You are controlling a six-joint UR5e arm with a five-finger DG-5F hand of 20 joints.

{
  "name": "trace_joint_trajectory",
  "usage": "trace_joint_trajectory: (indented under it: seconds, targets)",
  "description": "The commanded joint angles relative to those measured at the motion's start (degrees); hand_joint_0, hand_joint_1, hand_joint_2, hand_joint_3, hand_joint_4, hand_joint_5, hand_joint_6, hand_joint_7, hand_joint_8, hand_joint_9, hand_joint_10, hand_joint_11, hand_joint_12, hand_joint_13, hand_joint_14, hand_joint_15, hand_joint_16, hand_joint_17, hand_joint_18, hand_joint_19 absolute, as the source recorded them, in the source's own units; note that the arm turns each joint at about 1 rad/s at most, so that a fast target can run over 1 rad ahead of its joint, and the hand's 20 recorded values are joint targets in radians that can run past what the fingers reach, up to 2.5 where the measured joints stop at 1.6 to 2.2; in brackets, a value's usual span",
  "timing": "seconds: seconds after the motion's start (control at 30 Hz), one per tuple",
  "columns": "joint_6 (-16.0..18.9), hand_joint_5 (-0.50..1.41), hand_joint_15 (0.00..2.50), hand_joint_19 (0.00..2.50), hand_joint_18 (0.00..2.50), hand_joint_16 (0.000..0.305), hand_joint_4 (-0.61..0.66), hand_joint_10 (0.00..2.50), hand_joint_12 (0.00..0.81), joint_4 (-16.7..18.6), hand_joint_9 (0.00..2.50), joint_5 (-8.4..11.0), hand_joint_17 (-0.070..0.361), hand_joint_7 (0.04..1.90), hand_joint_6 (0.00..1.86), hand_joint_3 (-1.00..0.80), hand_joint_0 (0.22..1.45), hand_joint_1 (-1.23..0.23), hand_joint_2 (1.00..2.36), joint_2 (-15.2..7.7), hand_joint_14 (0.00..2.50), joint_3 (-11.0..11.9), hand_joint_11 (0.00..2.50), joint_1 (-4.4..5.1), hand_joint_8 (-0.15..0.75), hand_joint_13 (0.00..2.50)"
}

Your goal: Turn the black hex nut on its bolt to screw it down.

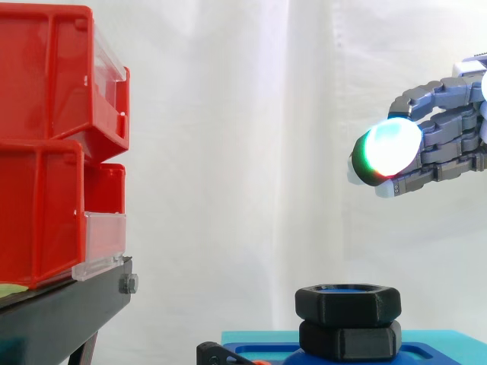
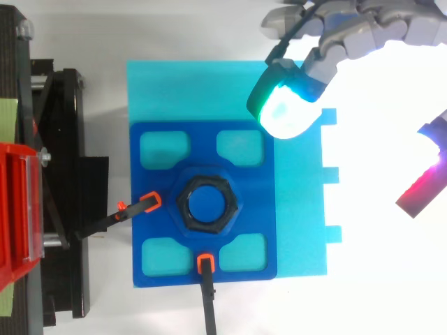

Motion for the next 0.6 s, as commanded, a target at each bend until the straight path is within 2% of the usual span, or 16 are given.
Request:
trace_joint_trajectory:
  seconds: [0.0,0.47,0.57]
  targets:
    - [0.00,-0.30,0.00,0.20,0.00,0.061,0.10,0.00,0.368,0.00,0.19,0.00,0.138,0.64,0.50,-0.50,0.47,-0.58,1.00,0.00,0.00,0.00,0.00,-0.07,0.190,0.00]
    - [0.00,-0.30,0.00,0.21,0.02,0.062,0.10,0.00,0.368,0.00,0.19,0.00,0.139,0.63,0.50,-0.50,0.47,-0.59,1.00,0.00,0.00,0.00,0.00,0.02,0.196,0.00]
    - [0.00,-0.30,0.00,0.20,0.00,0.061,0.06,0.00,0.363,0.00,0.18,0.00,0.138,0.63,0.50,-0.50,0.47,-0.60,1.00,-0.09,0.00,0.00,0.00,0.02,0.195,0.00]
